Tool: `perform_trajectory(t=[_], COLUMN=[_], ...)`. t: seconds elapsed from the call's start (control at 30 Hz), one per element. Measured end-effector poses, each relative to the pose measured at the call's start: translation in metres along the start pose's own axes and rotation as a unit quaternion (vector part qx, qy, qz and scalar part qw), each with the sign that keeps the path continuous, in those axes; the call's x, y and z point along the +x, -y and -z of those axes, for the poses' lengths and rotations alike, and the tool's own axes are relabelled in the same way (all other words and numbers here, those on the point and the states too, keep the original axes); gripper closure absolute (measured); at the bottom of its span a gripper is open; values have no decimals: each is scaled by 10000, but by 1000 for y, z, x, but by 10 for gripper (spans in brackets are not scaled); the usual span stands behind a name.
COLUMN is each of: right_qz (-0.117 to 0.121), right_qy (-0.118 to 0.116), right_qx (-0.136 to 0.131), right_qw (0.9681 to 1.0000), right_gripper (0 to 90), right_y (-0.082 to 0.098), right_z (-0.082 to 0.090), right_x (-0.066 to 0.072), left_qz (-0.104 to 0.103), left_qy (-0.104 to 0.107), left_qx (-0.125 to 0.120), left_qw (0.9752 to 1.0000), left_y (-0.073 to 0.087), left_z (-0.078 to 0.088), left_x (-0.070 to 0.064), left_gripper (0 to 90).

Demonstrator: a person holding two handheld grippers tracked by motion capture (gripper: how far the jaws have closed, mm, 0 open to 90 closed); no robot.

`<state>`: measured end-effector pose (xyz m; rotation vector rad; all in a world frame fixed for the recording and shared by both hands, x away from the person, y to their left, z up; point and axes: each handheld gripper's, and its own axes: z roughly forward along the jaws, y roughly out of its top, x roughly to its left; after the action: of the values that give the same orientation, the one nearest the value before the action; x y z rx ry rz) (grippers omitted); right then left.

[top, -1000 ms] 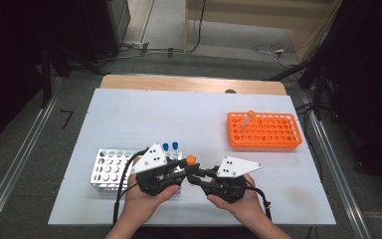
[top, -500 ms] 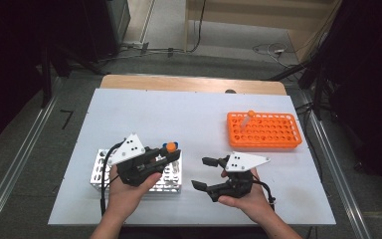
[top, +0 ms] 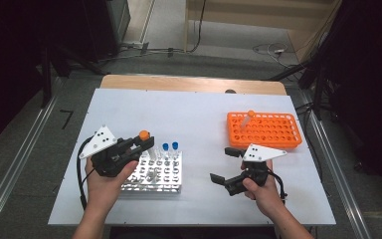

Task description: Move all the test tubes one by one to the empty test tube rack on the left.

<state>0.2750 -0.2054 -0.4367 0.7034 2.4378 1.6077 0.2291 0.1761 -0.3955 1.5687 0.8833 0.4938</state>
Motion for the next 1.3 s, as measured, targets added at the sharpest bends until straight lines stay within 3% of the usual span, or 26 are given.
perform_trajectory(t=[0.27, 0.67, 0.87, 1.3], right_qz=[-92, -136, -144, -160], right_qy=[169, 296, 313, 380], right_qx=[-20, -18, 7, 16], right_qw=[9998, 9995, 9994, 9991], right_gripper=[0, 0, 0, 0], right_y=[3, 6, 7, 9], right_z=[4, 7, 7, 9], right_x=[-9, -14, -14, -18], left_qz=[167, 327, 197, -56], left_qy=[-300, -654, -745, -968], left_qx=[-68, 50, 200, 685], left_qw=[9994, 9973, 9968, 9929], left_y=[7, 27, 30, 35], left_z=[6, -9, -17, -21], left_x=[19, 32, 29, 20], left_gripper=[746, 747, 746, 736])
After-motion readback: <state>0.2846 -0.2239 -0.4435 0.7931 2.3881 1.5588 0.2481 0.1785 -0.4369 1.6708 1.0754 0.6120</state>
